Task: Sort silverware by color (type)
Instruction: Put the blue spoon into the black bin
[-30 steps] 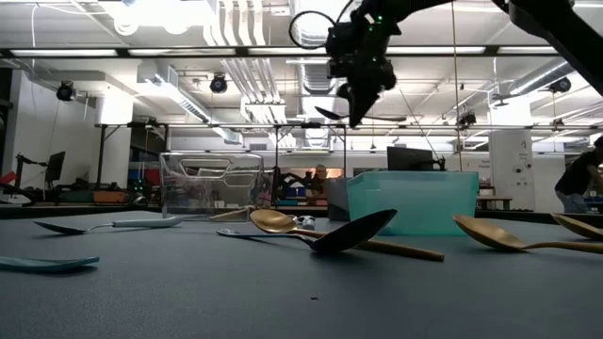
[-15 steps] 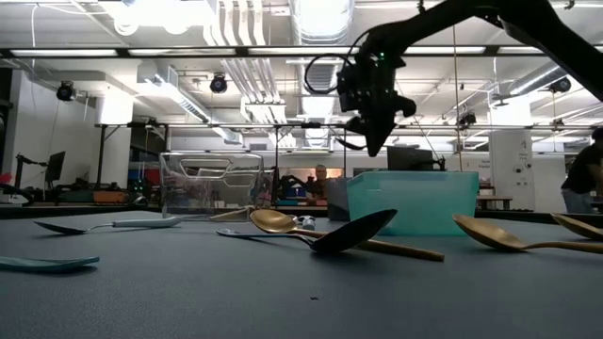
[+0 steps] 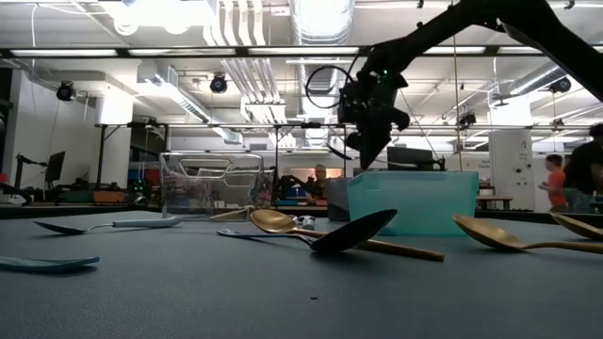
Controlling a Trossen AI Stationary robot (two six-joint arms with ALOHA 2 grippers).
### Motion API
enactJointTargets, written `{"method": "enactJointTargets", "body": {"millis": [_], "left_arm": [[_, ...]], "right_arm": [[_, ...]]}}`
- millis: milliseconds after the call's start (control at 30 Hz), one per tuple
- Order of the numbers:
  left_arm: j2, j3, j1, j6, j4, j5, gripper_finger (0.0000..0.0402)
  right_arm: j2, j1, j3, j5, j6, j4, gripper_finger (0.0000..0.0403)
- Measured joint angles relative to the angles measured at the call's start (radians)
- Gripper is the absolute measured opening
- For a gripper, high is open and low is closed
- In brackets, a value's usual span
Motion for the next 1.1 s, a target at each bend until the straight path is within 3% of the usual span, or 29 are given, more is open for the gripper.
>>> {"method": "enactJointTargets", "body": {"millis": [400,800,1100], "left_arm": [[0.000,0.000,0.015,0.000,-0.003,0.000,0.0170],[0.000,0.000,0.021,0.000,-0.011,0.000,0.0170],[0.000,0.000,0.021,0.000,-0.016,-0.001,0.0170]], "right_arm": [[0.000,0.001,-0.136,0.000,0.011,0.125,0.0009],[-0.002,0.000,-0.157,-0.003,-0.053,0.183,0.0009],[-0.002,0.000,-0.184,0.000,0.000,0.245,0.0009]]}}
